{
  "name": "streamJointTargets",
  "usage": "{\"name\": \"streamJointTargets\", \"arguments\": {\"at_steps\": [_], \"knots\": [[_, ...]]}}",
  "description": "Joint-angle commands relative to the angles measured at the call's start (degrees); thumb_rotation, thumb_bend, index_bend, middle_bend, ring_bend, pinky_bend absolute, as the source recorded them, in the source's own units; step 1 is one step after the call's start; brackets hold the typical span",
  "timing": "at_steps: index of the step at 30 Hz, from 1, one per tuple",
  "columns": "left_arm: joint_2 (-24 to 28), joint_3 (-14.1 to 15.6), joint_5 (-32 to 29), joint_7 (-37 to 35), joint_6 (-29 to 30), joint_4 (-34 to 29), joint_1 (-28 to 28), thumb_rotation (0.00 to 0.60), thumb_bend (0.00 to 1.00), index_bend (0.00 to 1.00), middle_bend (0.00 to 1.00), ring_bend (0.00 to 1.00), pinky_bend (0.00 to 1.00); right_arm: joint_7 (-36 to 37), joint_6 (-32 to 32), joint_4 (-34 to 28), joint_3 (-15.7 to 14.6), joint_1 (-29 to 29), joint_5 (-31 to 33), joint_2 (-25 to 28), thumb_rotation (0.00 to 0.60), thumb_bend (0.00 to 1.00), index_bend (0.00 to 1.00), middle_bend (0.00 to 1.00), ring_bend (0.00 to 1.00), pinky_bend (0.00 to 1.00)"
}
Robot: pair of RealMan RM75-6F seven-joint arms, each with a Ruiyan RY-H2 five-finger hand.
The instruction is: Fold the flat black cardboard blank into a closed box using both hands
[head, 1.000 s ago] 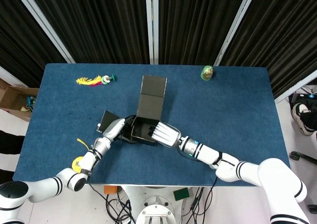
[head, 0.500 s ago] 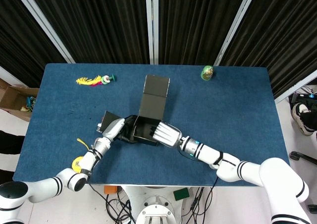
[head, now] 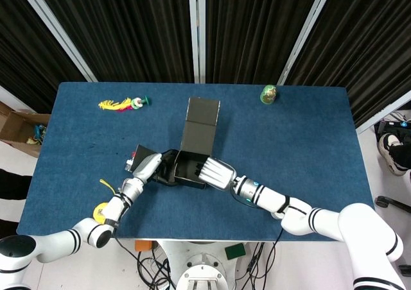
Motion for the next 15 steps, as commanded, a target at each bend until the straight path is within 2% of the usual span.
{"name": "streamJointTargets", "arguments": {"at_steps": [1, 13, 15], "knots": [[-0.01, 0.01, 0.01, 0.03, -0.04, -0.01, 0.01, 0.584, 0.04, 0.60, 0.57, 0.66, 0.89, -0.57, -0.55, -0.61, 0.04, 0.21, 0.26, 0.38, 0.600, 0.30, 1.00, 1.00, 1.00, 1.00], [-0.09, -0.09, 0.11, 0.14, -0.08, -0.03, 0.02, 0.581, 0.04, 0.60, 0.57, 0.66, 0.89, -2.31, -0.27, -1.15, 0.09, -0.09, 0.33, 0.94, 0.600, 0.30, 1.00, 1.00, 1.00, 1.00], [-0.07, -0.08, 0.15, 0.17, 0.00, -0.04, 0.07, 0.582, 0.04, 0.60, 0.57, 0.66, 0.89, -2.45, 0.36, -1.09, 0.27, -0.28, 0.29, 0.96, 0.600, 0.30, 1.00, 0.95, 1.00, 1.00]]}}
